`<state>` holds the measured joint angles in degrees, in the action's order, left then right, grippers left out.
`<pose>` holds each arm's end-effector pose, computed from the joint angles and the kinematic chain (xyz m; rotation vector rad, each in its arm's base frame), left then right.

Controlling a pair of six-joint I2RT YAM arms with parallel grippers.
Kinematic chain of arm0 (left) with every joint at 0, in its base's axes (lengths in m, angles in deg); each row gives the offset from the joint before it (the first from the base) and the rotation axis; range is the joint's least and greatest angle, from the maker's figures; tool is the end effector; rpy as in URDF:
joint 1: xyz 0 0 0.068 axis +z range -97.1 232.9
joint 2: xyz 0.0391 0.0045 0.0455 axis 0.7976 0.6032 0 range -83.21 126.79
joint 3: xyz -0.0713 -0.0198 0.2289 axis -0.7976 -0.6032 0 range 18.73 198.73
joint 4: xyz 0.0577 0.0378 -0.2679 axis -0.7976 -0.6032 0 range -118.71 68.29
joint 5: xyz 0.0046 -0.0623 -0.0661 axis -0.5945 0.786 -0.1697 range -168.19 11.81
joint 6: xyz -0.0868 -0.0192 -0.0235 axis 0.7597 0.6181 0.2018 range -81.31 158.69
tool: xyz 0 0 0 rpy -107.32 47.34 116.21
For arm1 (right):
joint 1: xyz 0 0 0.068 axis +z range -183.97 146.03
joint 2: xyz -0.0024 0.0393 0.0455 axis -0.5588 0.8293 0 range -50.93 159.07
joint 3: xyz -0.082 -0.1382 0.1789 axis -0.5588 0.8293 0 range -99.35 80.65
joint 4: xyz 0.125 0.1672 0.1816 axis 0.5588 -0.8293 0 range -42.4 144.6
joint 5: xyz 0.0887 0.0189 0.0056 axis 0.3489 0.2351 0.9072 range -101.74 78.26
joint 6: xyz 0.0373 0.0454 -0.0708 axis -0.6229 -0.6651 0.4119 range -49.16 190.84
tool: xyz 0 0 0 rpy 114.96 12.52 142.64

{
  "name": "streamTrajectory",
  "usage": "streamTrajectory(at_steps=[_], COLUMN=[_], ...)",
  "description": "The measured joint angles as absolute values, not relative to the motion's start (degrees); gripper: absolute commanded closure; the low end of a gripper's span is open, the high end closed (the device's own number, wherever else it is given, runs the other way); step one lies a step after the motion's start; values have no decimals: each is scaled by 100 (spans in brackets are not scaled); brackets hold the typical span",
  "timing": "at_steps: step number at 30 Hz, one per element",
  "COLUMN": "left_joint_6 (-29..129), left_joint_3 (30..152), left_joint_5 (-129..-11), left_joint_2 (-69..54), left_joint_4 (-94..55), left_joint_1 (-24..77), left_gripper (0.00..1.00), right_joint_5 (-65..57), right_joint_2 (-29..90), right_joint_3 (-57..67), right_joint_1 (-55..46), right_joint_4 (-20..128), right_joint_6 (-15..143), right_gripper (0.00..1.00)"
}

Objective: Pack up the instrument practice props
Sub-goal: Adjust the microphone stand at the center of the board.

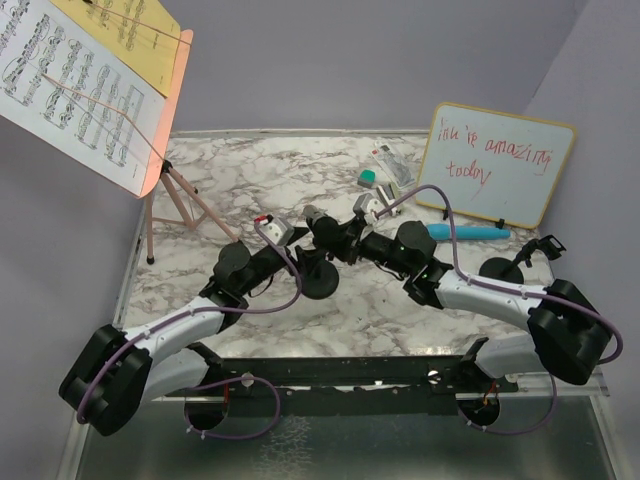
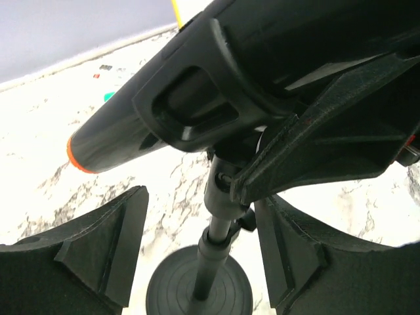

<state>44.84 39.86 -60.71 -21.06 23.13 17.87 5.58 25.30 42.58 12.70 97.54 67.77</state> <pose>0.2324 -0.1932 0.2014 0.6293 1.4289 -0.8010 0.2290 0.2787 0.2358 -0.8090 1.3358 0.9174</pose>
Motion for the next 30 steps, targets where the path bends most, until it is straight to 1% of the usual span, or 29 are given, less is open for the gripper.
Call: streamTrajectory(at_steps=[8,13,18,20,21,22,23,25,27,30], left_joint_6=[4595,4628,4628,4626,4626,4626,4628,4626,4628,4652], left_joint_3=[3415,3203,3116,3116,3116,3116,3116,3116,3114,3114], left_joint_5=[-6347,-6416,-6425,-6423,-6423,-6423,-6423,-6423,-6397,-6357], left_joint_2=[-2519,-2796,-2827,-2785,-2759,-2733,-2711,-2689,-2687,-2678], left_joint_4=[2355,2446,2499,2545,2560,2567,2573,2575,2547,2558], left_joint_1=[1768,1763,1763,1763,1763,1763,1763,1763,1763,1731], left_gripper=[28,27,27,27,27,27,27,26,26,26], right_joint_5=[652,739,803,807,809,807,807,818,790,752], right_joint_2=[2775,2956,3129,3203,3234,3262,3273,3273,3216,2899], right_joint_3=[4545,4702,4849,4925,4964,5010,5034,5063,5093,5109], right_joint_1=[1270,1270,1268,1268,1268,1268,1268,1270,1246,1174], right_joint_4=[10068,10307,10728,10982,11102,11227,11290,11347,11253,10807], right_joint_6=[6839,6906,6989,7005,7009,7016,7029,7059,7153,7228], right_gripper=[100,100,98,90,84,73,64,49,40,31])
